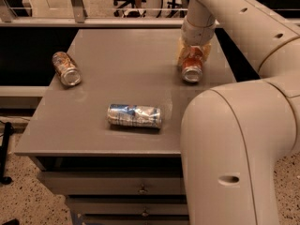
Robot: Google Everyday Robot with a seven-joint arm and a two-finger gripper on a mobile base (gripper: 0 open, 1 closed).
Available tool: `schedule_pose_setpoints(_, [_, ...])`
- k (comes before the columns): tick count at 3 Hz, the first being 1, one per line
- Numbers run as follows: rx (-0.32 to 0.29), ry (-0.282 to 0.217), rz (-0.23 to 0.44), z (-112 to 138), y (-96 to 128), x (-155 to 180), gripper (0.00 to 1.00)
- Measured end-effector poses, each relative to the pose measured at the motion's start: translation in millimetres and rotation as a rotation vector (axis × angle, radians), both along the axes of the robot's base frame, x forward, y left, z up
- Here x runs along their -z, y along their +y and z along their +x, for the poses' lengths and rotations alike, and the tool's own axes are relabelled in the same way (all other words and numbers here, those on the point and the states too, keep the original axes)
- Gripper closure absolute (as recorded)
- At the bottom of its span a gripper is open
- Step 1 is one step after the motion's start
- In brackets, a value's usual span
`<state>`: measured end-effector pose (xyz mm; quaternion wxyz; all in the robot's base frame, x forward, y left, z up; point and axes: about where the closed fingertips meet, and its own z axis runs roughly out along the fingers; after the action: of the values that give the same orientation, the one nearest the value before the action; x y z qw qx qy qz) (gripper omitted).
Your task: Place coke can upright
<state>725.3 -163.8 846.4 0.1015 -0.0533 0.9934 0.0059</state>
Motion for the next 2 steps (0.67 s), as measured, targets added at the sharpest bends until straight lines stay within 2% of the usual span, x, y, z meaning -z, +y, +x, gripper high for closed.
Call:
schedule_pose_setpoints(1, [-0.057, -0.125, -0.01, 3.8, -10.2, -35.8, 0.91])
schedule_pose_setpoints(2, [-0.169, -0.303, 0.034, 1.0, -14.6, -72.7, 1.0])
